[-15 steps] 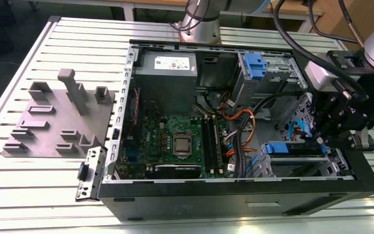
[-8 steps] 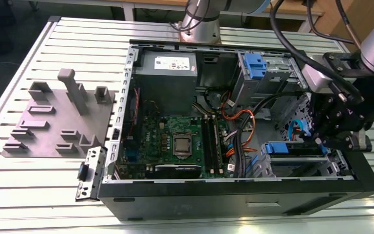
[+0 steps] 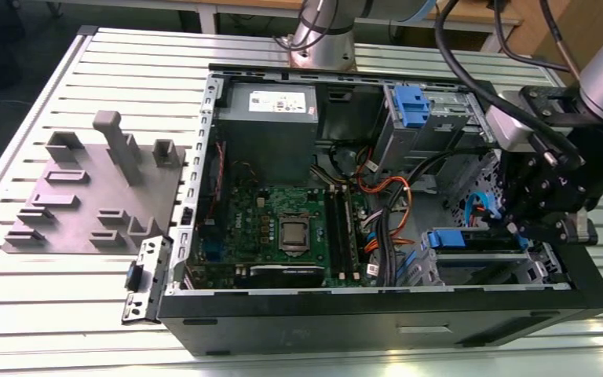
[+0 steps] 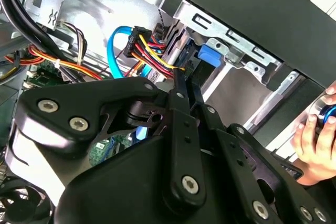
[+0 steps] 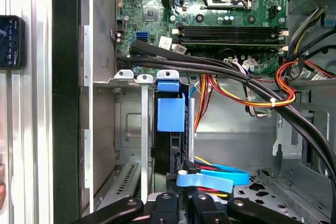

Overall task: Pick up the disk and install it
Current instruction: 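Insert the first disk wire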

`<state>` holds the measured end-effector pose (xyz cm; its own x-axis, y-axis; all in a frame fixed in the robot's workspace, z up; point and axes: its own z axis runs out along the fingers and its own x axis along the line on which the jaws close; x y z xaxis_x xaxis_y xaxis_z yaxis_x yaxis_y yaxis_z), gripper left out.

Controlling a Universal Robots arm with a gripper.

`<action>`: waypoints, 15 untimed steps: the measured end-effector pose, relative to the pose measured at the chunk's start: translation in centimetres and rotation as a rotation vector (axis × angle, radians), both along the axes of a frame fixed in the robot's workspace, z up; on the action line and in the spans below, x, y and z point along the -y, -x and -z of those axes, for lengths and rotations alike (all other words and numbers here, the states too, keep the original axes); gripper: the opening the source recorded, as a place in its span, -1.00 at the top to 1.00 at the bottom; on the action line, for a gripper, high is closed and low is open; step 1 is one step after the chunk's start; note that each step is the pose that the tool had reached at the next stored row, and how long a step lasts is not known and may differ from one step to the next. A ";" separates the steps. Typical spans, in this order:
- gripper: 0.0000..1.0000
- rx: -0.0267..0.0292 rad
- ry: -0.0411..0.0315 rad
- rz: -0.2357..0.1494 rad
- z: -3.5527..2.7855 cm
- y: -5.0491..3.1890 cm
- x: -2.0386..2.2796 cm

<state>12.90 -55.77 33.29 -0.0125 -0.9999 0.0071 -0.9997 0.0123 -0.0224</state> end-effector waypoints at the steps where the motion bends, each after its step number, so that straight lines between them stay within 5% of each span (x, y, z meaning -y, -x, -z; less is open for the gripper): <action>1: 0.66 0.0000 0.0000 0.000 0.03 0.00 0.00; 15: 0.66 0.0000 -0.0016 0.000 0.49 0.00 0.06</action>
